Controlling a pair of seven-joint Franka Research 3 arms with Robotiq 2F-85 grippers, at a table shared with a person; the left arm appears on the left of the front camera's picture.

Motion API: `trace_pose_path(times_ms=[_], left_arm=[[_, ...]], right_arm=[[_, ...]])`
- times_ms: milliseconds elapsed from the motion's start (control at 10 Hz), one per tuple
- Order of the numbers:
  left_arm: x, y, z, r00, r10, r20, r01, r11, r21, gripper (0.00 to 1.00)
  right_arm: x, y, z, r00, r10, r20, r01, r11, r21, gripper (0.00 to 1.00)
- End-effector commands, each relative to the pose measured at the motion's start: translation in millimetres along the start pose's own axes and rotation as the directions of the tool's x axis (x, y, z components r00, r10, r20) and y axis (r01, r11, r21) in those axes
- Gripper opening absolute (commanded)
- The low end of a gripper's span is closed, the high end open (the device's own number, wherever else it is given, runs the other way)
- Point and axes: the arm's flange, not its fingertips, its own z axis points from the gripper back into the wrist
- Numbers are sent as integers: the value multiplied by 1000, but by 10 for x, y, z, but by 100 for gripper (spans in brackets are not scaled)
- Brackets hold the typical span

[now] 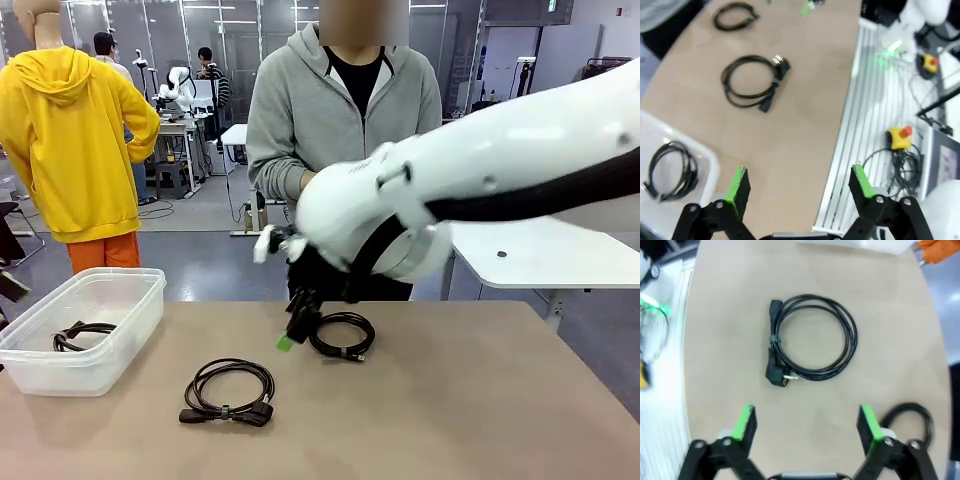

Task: Organize and store the cables.
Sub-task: Place the Power Cable into the Organizing box.

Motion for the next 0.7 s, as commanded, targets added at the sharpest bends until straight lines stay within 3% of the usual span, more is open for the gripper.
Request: trace_pose_path(times_ms=[0, 300, 600], left_arm=[[251, -32, -218, 995, -51, -80, 45, 996, -73, 100], [812, -65, -934, 965, -162, -207, 120, 973, -199, 100], [1084, -110, -1753, 917, -267, -297, 184, 943, -278, 100]], right_arm=[[-842, 444, 615, 986, -1, 166, -2, 1000, 17, 100], [-1624, 771, 1228, 949, -14, 314, 39, 996, -76, 100], [-2351, 1032, 1603, 880, -120, 460, 183, 979, -93, 100]])
